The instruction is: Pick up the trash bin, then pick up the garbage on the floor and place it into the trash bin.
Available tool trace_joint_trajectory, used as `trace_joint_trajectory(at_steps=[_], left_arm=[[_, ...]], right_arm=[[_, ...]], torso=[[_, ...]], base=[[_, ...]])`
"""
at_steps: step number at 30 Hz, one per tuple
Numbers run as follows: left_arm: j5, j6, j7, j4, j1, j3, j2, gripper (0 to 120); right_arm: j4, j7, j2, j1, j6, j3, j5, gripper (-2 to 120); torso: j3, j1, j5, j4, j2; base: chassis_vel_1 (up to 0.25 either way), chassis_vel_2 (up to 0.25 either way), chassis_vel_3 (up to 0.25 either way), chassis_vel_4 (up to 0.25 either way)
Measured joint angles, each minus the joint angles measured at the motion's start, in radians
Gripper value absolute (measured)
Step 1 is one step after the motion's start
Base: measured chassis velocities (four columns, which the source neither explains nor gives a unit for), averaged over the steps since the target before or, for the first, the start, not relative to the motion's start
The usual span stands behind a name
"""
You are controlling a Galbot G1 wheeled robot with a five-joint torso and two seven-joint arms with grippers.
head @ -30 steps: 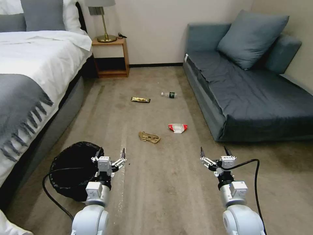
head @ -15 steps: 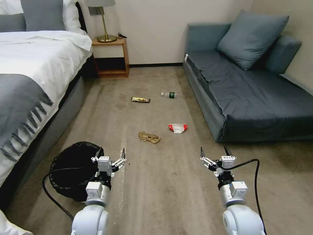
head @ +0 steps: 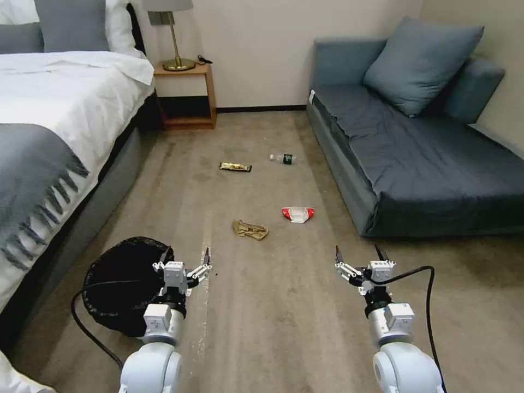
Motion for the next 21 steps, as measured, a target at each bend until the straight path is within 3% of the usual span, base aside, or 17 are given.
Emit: trace_joint_trajectory(at_steps=[16,20,21], left_arm=[[-0.010,0.004,-0.006,-0.006,0.001,-0.003,0.004,100],[-0.134,0.063,-0.113,-0.081,0.019,-0.048,0.051,98],[-0.134,0.063,-0.113,-0.081,0.019,-0.048,0.051,98]], right_arm=[[0.011,0.013,-0.013,-0.006,-0.012,-0.006,0.023,100],[0.091,0.100,-0.095,-0.048,-0.081,-0.043,0.160,100],[0.091,0.100,-0.095,-0.048,-0.081,-0.043,0.160,100]], torso=[[0.000,0.000,0.0000,0.0000,0.000],[0.000,0.000,-0.0001,0.0000,0.000],[0.000,0.000,-0.0001,0.0000,0.000]], base=[[0.000,0.000,0.000,0.000],[0.000,0.000,0.000,0.000],[0.000,0.000,0.000,0.000]])
